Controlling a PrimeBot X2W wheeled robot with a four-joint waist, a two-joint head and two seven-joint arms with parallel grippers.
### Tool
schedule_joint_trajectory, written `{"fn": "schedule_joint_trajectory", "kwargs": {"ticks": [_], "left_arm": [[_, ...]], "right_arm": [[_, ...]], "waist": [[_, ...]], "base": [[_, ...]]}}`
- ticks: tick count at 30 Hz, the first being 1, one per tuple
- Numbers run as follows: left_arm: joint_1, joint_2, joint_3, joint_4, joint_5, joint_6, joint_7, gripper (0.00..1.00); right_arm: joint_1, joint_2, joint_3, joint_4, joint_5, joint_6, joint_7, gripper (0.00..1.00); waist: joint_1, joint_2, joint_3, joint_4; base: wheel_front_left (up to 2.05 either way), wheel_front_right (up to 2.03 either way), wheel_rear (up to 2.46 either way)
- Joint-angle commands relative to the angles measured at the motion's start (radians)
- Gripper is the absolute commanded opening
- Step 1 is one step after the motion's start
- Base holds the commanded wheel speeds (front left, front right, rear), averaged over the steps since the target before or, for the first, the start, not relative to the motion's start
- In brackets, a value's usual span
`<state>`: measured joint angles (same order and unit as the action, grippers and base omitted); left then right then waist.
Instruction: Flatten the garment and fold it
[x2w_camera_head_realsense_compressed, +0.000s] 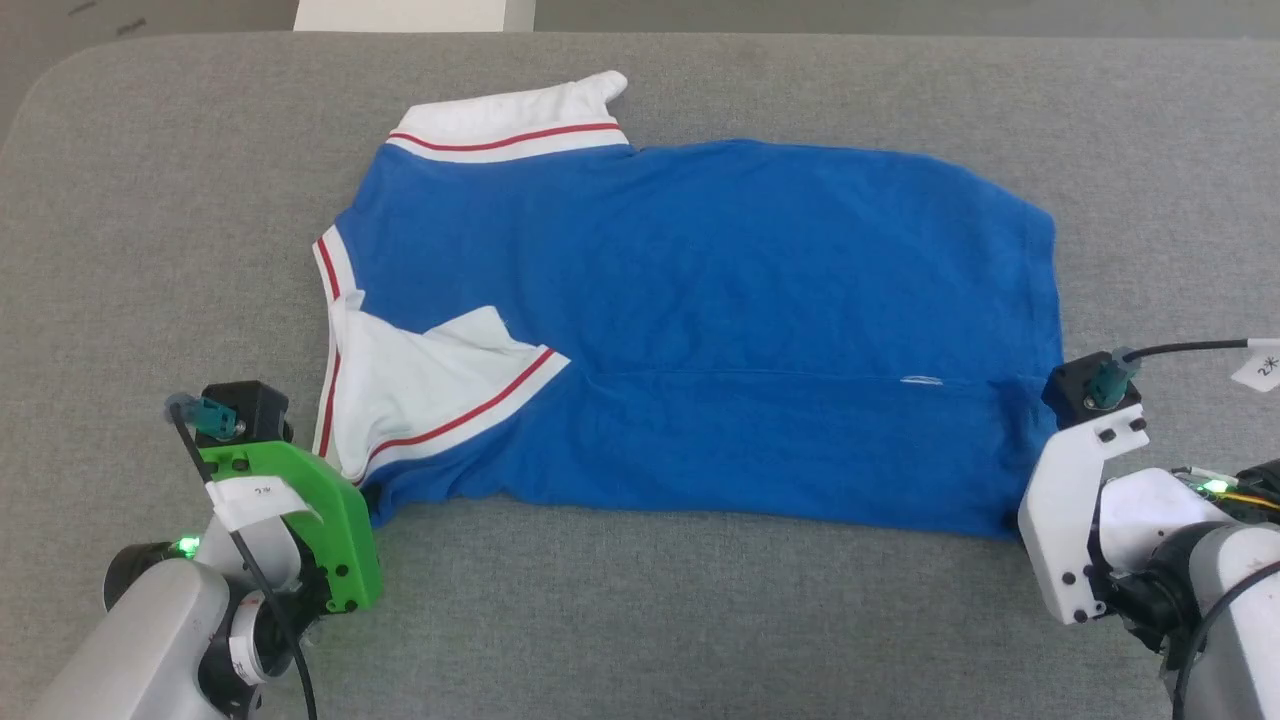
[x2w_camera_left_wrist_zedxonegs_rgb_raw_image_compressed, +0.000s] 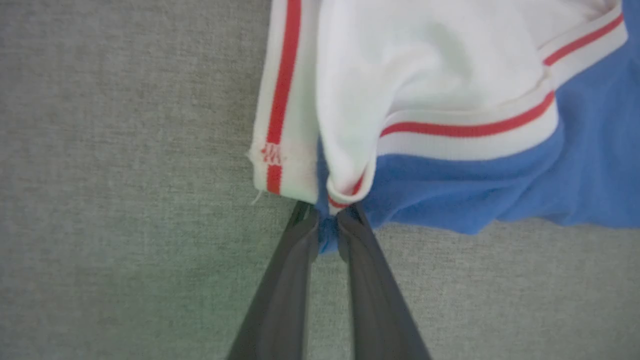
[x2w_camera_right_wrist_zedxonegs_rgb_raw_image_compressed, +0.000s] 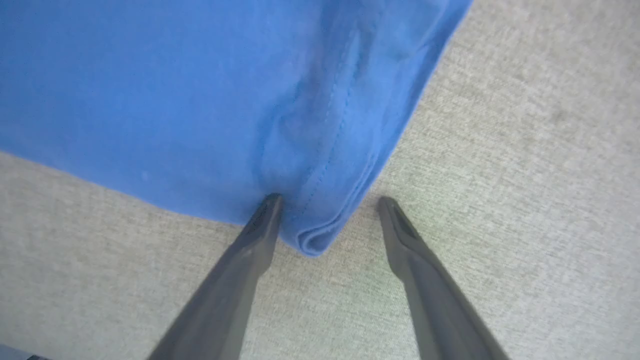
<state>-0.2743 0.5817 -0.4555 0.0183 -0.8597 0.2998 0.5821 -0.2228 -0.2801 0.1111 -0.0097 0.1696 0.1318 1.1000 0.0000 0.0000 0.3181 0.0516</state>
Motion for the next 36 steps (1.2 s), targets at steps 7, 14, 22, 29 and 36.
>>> {"fn": "schedule_joint_trajectory", "kwargs": {"ticks": [7,14,22,29,36], "left_arm": [[0.009,-0.004,0.003,0.017,-0.011,-0.003,-0.010,0.00],[0.034,-0.002,0.034,0.009,-0.035,0.003,-0.035,0.00],[0.102,0.036,0.090,-0.064,-0.059,0.035,-0.057,0.00],[0.203,0.063,0.108,-0.137,-0.086,0.084,-0.031,0.00],[0.304,0.055,0.093,-0.146,-0.113,0.108,-0.016,0.00]], "right_arm": [[-0.001,-0.011,-0.004,0.031,0.039,-0.001,0.006,0.00],[-0.023,-0.004,-0.073,-0.011,0.063,-0.001,-0.033,0.00],[0.010,-0.022,-0.134,-0.088,0.088,-0.001,-0.022,0.00],[0.098,-0.022,-0.173,-0.125,0.102,-0.001,0.014,0.00],[0.194,-0.006,-0.190,-0.102,0.108,-0.001,0.034,0.00]], "waist": [[0.0000,0.0000,-0.022,-0.009],[0.0000,0.0000,-0.066,-0.022],[0.0000,0.0000,-0.145,-0.030],[0.0000,0.0000,-0.180,-0.029],[0.0000,0.0000,-0.190,-0.030]], "base": [[0.00,0.00,0.00],[0.00,0.00,0.00],[0.00,0.00,0.00],[0.00,0.00,0.00],[0.00,0.00,0.00]]}}
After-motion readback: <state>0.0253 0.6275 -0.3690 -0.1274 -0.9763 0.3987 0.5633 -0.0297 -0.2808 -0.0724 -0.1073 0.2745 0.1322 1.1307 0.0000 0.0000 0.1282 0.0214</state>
